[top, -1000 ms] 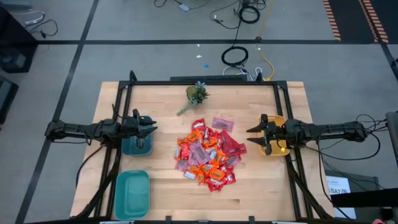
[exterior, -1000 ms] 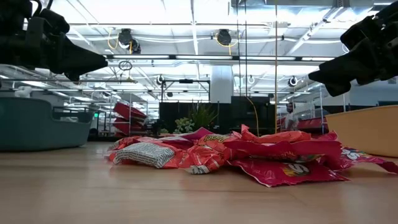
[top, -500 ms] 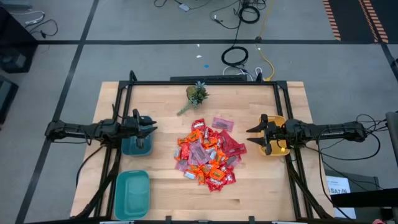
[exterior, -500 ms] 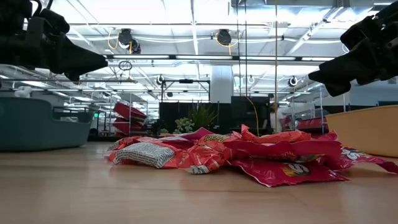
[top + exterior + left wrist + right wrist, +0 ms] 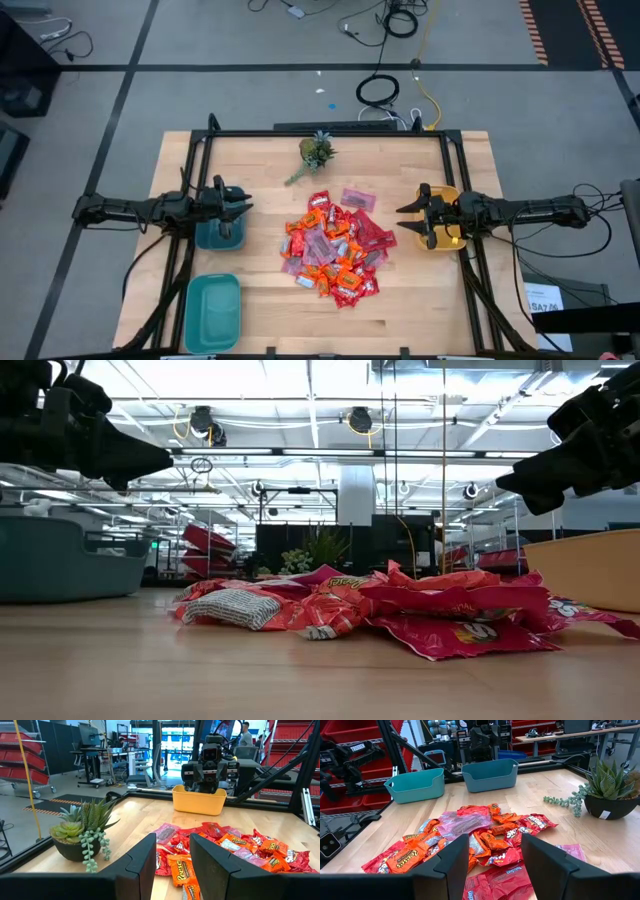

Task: Sort candy

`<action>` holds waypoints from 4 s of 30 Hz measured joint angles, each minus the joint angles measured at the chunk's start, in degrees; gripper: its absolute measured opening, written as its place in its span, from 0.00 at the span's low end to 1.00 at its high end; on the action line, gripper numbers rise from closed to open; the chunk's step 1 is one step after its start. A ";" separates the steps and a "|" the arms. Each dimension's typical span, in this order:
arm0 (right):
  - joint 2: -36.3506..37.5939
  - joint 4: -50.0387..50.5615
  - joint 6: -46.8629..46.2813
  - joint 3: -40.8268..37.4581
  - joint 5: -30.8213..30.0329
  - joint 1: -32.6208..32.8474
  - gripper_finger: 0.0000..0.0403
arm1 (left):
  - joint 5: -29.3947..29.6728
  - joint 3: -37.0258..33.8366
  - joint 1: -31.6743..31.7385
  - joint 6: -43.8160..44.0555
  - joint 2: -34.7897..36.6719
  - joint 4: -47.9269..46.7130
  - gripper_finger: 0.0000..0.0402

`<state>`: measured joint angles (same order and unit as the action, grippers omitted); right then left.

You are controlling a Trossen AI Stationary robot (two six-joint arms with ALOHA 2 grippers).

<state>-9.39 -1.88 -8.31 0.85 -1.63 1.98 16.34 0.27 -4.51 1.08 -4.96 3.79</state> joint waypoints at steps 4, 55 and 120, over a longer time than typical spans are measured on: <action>-0.01 0.00 0.00 0.01 0.00 -0.02 0.43 | -0.01 -0.02 0.02 0.00 -0.01 -0.01 0.32; 0.01 0.01 0.00 0.01 0.00 -0.01 0.43 | 28.15 23.16 0.00 27.47 -14.60 -27.29 0.32; -0.02 0.39 0.01 -0.01 -0.02 -0.02 0.43 | -3.12 64.72 -48.68 123.13 -75.45 -83.85 0.32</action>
<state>-9.41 -1.50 -8.30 0.84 -1.65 1.96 13.22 64.99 -53.19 124.21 -80.40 -80.05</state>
